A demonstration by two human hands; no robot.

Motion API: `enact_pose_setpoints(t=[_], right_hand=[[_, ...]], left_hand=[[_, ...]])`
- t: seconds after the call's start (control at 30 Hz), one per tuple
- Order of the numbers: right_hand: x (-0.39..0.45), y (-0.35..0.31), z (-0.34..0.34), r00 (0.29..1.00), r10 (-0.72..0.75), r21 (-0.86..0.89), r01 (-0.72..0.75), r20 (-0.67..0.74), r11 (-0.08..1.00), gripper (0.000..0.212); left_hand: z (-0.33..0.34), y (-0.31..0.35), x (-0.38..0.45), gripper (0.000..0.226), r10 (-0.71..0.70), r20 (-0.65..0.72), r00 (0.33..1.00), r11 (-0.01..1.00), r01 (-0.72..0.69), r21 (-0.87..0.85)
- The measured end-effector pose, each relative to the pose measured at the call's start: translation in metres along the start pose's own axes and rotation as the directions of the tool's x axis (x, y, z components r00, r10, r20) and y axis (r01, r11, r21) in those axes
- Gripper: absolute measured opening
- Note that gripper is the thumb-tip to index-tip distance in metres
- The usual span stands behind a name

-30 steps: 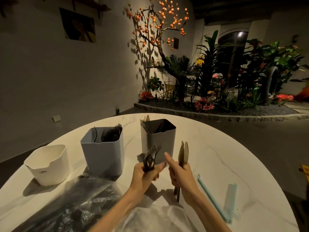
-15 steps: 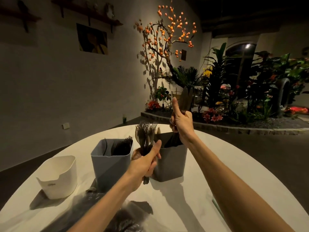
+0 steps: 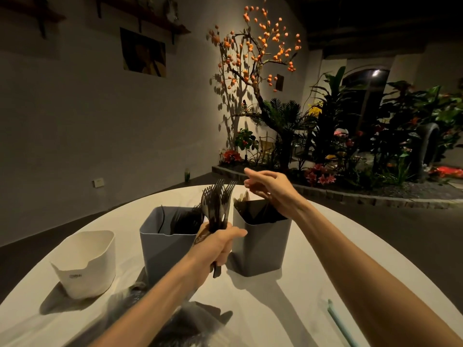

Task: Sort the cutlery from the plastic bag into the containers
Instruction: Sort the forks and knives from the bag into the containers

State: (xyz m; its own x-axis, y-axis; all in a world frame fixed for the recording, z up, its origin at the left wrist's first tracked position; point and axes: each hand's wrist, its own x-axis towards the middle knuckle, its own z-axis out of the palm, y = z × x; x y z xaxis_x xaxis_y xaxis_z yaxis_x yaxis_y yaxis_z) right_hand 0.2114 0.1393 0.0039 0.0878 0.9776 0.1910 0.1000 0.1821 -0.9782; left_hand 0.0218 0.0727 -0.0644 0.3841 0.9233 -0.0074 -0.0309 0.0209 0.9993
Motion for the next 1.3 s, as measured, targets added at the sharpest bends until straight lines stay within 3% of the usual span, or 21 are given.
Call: enact_pose_setpoints(t=[0.17,0.23,0.37,0.43,0.53,0.63,0.67,0.7,0.73,0.77,0.8,0.83,0.87,0.9,0.93,1.0,1.1,1.2,1.27,1.3], right_hand=[[-0.018,-0.038,-0.011,0.994,-0.106,0.113,0.106,-0.012,0.988,0.045],[-0.041,-0.054,-0.002,0.985,-0.14,0.12,0.128,0.1,0.984,0.055],[-0.086,-0.063,0.038,0.93,-0.058,0.037,0.048,0.363,0.998,0.075],[-0.105,-0.062,0.061,0.915,-0.065,0.043,0.052,0.398,0.998,0.067],[-0.129,-0.062,0.085,0.939,-0.093,0.089,0.066,0.332,0.994,0.052],[-0.145,-0.057,0.099,0.96,-0.077,0.178,0.029,0.271,0.984,0.055],[-0.149,-0.055,0.104,0.97,-0.073,0.171,0.033,0.234,0.985,0.058],[-0.152,-0.053,0.11,0.979,-0.07,0.146,0.042,0.191,0.988,0.059],[-0.155,-0.051,0.115,0.986,-0.069,0.121,0.051,0.151,0.991,0.059],[-0.158,-0.051,0.12,0.991,-0.064,0.095,0.053,0.121,0.994,0.057],[-0.158,-0.051,0.124,0.993,-0.054,0.079,0.046,0.107,0.996,0.055],[-0.158,-0.052,0.126,0.992,-0.043,0.069,0.035,0.115,0.997,0.053],[-0.156,-0.053,0.127,0.988,-0.035,0.062,0.026,0.148,0.998,0.053],[-0.154,-0.055,0.127,0.981,-0.032,0.051,0.022,0.193,0.998,0.053],[-0.151,-0.056,0.125,0.972,-0.032,0.036,0.024,0.231,0.999,0.053],[-0.141,-0.056,0.12,0.968,-0.034,0.03,0.027,0.25,0.999,0.051],[-0.125,-0.048,0.112,0.967,-0.043,0.024,0.038,0.252,0.999,0.051],[-0.103,-0.051,0.093,0.951,-0.087,0.071,0.069,0.297,0.995,0.055],[-0.081,-0.056,0.065,0.982,-0.124,0.133,0.106,0.139,0.985,0.047],[-0.069,-0.054,0.046,0.989,-0.15,0.059,0.149,0.011,0.987,0.036]], left_hand=[[-0.001,0.011,-0.011,0.051,-0.081,0.064,0.995,0.995,0.085,-0.058],[-0.001,0.021,-0.019,0.049,-0.079,0.101,0.992,0.992,0.087,-0.086],[0.0,0.036,-0.033,0.045,-0.087,0.162,0.983,0.986,0.108,-0.129],[0.006,0.044,-0.043,0.051,-0.125,0.182,0.975,0.989,0.137,-0.059],[0.004,0.051,-0.061,0.052,-0.176,0.147,0.973,0.983,0.164,0.085],[0.007,0.039,-0.061,0.048,-0.279,0.041,0.96,0.93,0.259,0.26],[0.008,0.03,-0.068,0.049,-0.343,0.035,0.939,0.784,0.266,0.561],[0.009,0.024,-0.064,0.042,-0.386,-0.123,0.914,0.523,0.327,0.787],[0.016,0.025,-0.062,0.057,-0.476,-0.223,0.851,0.19,0.346,0.919],[0.021,0.027,-0.062,0.077,-0.408,-0.285,0.867,0.115,0.359,0.926],[0.023,0.03,-0.061,0.086,-0.279,-0.345,0.896,0.195,0.405,0.894],[0.023,0.03,-0.057,0.079,-0.197,-0.363,0.911,0.447,0.413,0.794],[0.016,0.032,-0.063,0.056,-0.221,-0.348,0.911,0.778,0.38,0.501],[0.013,0.019,-0.069,0.029,-0.269,-0.337,0.902,0.908,0.355,0.224],[0.017,0.025,-0.072,0.012,-0.243,-0.343,0.908,0.962,0.272,0.04],[0.003,0.019,-0.065,0.031,-0.19,-0.331,0.924,0.982,0.175,-0.076],[0.0,0.023,-0.053,0.056,-0.273,-0.203,0.94,0.962,0.268,-0.051],[-0.007,0.028,-0.046,0.042,-0.237,-0.113,0.965,0.971,0.23,-0.071],[-0.017,0.025,-0.04,0.038,-0.162,-0.048,0.986,0.981,0.156,-0.113],[-0.021,0.026,-0.038,0.037,-0.142,-0.033,0.989,0.983,0.137,-0.124]])
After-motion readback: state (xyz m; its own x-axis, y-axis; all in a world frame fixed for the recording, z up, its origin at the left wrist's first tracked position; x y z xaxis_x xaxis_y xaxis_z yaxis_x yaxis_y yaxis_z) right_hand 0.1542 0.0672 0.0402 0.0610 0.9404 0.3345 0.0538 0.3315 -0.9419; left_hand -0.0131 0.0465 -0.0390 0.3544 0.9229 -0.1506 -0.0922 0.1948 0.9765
